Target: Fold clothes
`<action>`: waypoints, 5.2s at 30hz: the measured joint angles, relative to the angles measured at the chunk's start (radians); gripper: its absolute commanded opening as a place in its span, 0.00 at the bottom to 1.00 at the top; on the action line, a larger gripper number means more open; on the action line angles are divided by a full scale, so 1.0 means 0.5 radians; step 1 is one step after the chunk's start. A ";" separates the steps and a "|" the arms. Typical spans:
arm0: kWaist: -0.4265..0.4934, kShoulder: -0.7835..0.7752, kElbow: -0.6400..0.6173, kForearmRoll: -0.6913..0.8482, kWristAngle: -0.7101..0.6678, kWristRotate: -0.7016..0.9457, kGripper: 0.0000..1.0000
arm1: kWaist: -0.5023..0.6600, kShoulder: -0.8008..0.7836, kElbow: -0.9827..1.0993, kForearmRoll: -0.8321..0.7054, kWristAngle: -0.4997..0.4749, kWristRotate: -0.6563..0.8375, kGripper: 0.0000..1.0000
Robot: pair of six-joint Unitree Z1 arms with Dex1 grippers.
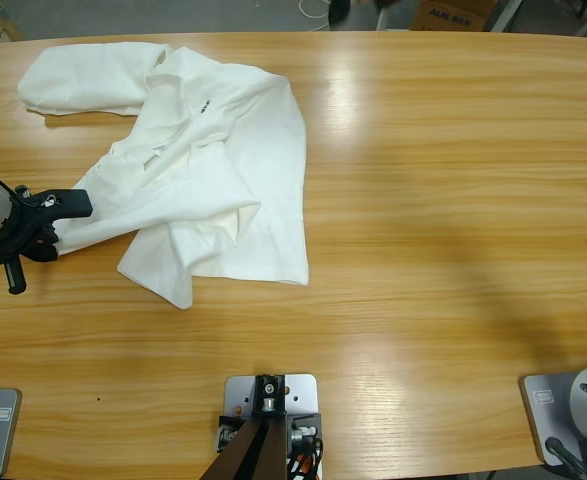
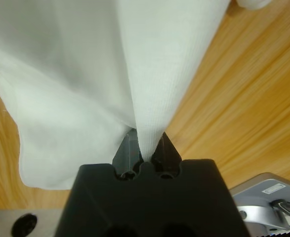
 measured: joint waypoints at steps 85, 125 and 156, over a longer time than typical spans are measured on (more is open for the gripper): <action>0.008 0.000 -0.002 0.000 0.005 -0.022 0.00 | 0.002 -0.744 3.038 -2.161 0.023 0.467 0.00; -0.336 -0.314 -0.205 0.016 -0.136 -1.072 1.00 | -0.481 -0.877 2.714 -1.546 0.383 0.379 0.64; -0.255 -0.409 -0.190 0.024 -0.244 -1.268 1.00 | -0.563 -0.820 3.399 -2.483 0.530 0.387 0.50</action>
